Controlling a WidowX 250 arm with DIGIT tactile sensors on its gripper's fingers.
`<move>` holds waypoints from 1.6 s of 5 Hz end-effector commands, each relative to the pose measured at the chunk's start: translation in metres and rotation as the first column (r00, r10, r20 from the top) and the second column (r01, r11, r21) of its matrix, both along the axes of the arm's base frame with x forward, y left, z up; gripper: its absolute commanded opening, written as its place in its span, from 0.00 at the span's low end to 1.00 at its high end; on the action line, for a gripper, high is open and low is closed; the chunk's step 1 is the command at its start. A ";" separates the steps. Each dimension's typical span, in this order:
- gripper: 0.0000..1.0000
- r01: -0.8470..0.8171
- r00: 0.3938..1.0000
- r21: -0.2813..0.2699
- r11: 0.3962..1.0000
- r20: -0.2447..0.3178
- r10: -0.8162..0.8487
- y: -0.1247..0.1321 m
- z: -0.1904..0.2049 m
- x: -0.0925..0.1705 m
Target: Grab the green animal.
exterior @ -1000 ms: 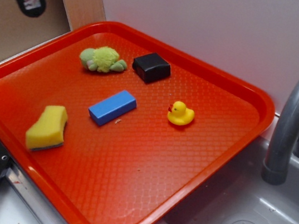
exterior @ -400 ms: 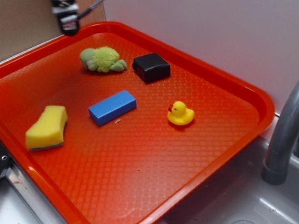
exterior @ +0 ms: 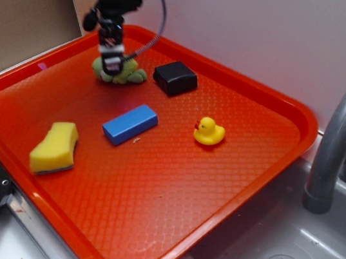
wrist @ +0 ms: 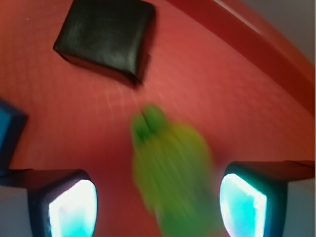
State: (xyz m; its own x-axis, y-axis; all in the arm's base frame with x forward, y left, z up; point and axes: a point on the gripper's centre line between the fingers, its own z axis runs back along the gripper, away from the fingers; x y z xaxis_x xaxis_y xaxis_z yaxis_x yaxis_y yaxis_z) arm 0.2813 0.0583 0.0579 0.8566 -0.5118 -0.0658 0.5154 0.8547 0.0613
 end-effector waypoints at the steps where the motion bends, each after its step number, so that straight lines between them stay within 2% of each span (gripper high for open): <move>1: 1.00 0.019 0.998 0.050 0.999 -0.052 -0.016 0.004 -0.034 0.003; 2: 1.00 -0.120 0.990 0.063 0.991 -0.070 0.124 0.029 -0.032 -0.005; 3: 0.00 -0.072 0.995 0.054 0.996 -0.065 0.076 0.012 -0.030 0.001; 4: 0.00 -0.068 0.997 0.071 0.995 -0.042 0.071 0.016 -0.033 0.006; 5: 0.00 -0.058 0.997 0.070 0.996 -0.040 0.061 0.000 -0.026 0.006; 6: 0.00 -0.220 0.972 0.118 0.968 -0.062 0.228 -0.020 0.020 -0.003; 7: 0.00 -0.422 0.905 0.072 0.904 -0.035 0.425 -0.040 0.071 -0.020; 8: 0.00 -0.602 0.797 0.029 0.798 -0.052 0.602 -0.006 0.122 -0.060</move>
State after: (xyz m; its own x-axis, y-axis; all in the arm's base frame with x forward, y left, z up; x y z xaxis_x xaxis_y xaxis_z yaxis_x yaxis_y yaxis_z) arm 0.2132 0.0468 0.1647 0.9793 0.0649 -0.1917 -0.0568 0.9973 0.0475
